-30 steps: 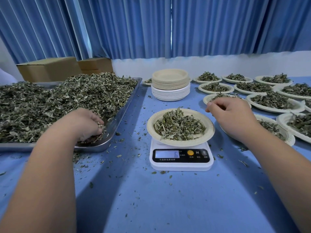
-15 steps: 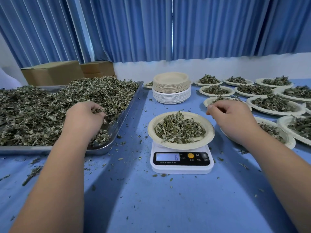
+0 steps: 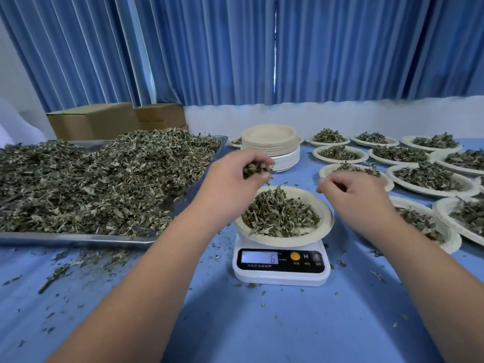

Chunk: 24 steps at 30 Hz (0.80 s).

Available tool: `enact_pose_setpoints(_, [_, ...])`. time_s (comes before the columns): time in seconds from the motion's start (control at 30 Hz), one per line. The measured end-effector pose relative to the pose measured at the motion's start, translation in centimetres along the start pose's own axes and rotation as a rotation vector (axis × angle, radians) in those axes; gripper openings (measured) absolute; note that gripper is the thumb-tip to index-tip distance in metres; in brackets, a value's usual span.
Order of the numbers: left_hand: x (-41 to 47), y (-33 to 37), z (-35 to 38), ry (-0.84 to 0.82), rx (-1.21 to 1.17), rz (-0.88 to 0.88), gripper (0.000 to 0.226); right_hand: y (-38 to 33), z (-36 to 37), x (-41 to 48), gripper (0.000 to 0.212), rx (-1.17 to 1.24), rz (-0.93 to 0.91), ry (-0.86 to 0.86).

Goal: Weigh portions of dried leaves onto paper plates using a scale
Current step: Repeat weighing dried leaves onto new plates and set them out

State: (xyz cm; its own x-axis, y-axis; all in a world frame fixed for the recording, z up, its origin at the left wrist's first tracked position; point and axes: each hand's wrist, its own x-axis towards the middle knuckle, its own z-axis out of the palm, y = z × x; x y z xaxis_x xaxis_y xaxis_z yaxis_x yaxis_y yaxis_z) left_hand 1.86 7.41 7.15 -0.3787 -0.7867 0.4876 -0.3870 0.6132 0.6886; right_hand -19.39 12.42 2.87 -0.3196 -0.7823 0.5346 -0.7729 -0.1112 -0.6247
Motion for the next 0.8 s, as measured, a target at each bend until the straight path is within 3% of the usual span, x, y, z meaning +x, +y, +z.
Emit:
enact_pose_setpoints(0.17, [0.5, 0.4, 1.1, -0.165, 0.08, 0.139, 0.033, -0.1, 0.0, 0.0, 0.035, -0.015, -0.05, 0.01])
enact_pose_setpoints(0.27, [0.0, -0.5, 1.2, -0.076, -0.027, 0.142, 0.023, 0.0, 0.0, 0.1, 0.036, -0.019, -0.07, 0.012])
enact_pose_setpoints(0.37, [-0.4, -1.7, 0.8, 0.091, -0.089, 0.097, 0.013, 0.1, 0.2, 0.1, 0.036, -0.018, -0.086, 0.001])
enact_pose_setpoints(0.53, [-0.2, -4.4, -0.5, 0.244, 0.086, -0.052, 0.013, 0.3, 0.4, 0.2, 0.035, -0.04, -0.085, -0.001])
enact_pose_setpoints(0.67, [0.1, -5.9, -0.8, 0.219, 0.131, -0.203, 0.017, 0.4, 0.5, 0.1, 0.033, -0.041, -0.053, 0.004])
enact_pose_setpoints(0.8, [0.2, -6.5, -0.5, 0.155, 0.131, -0.241, 0.016, 0.5, 0.5, 0.1, 0.033, -0.033, -0.032, 0.016])
